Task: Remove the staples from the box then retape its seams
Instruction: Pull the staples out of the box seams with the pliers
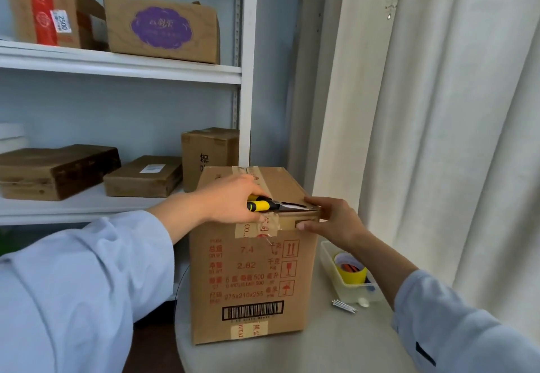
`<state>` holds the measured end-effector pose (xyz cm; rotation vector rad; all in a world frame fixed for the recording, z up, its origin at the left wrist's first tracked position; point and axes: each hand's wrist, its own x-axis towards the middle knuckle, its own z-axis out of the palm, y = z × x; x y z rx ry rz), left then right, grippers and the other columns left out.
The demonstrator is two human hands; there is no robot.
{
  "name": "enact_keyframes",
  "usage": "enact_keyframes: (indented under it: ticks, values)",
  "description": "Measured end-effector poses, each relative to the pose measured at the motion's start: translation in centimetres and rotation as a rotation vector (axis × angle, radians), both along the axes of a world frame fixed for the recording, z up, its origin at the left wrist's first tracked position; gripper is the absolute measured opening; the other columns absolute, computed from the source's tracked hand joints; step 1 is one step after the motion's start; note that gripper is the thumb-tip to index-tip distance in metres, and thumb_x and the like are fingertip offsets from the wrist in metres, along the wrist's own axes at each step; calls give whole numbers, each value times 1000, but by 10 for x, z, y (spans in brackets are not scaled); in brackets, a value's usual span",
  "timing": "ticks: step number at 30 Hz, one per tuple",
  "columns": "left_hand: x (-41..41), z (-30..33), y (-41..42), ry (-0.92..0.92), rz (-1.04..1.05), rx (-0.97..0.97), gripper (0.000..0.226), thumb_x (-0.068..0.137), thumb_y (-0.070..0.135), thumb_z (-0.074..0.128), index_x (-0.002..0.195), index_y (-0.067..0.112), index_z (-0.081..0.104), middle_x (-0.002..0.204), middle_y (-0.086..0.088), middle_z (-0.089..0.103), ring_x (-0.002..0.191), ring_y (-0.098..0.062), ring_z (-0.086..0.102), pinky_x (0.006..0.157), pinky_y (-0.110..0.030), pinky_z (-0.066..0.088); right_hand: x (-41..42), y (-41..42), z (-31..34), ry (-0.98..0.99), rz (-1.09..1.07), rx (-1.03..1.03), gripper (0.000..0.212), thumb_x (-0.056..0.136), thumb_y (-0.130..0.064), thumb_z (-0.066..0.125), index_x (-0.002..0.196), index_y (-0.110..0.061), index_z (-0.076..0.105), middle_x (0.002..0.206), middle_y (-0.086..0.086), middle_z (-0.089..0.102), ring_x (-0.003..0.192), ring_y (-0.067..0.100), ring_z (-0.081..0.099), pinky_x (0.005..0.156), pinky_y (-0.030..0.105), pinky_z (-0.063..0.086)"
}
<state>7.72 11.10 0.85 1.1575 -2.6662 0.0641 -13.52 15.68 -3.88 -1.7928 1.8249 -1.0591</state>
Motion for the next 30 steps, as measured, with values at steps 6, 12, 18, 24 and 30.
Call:
enact_keyframes:
  ticks: [6,12,18,24,30]
  values:
    - [0,-2,-23,-47,-52,-9,51,85,58,54,131,34,52,104,10,45,96,-6,41,75,-23,34,-1,-10,-4,22,-27,-17,70,72,-36,80,135,-25,53,128,-2,62,120,19,57,101,45,48]
    - [-6,4,-32,-99,-77,29,58,83,63,52,133,33,51,97,14,41,93,-6,42,73,-23,38,-4,-10,-4,69,-34,-18,74,66,-48,82,132,-31,55,123,-6,65,114,16,61,92,47,53]
    - [-10,9,-33,-130,-108,4,50,85,63,48,127,35,57,102,13,52,95,-5,49,78,-26,47,-9,-11,11,321,-7,44,69,76,-48,74,138,-32,48,121,-5,66,111,15,60,86,32,48]
    - [-9,4,-27,-133,-38,-78,51,85,65,47,127,38,54,113,11,51,99,-7,47,74,-23,42,-15,-12,13,288,43,80,74,78,-44,74,143,-27,43,120,2,67,112,20,60,100,39,44]
    - [-18,-2,2,-134,108,-175,49,86,64,46,123,33,56,115,6,55,99,-13,54,70,-27,47,-14,-12,9,307,9,55,69,80,-45,71,142,-31,43,118,2,68,110,20,61,91,36,48]
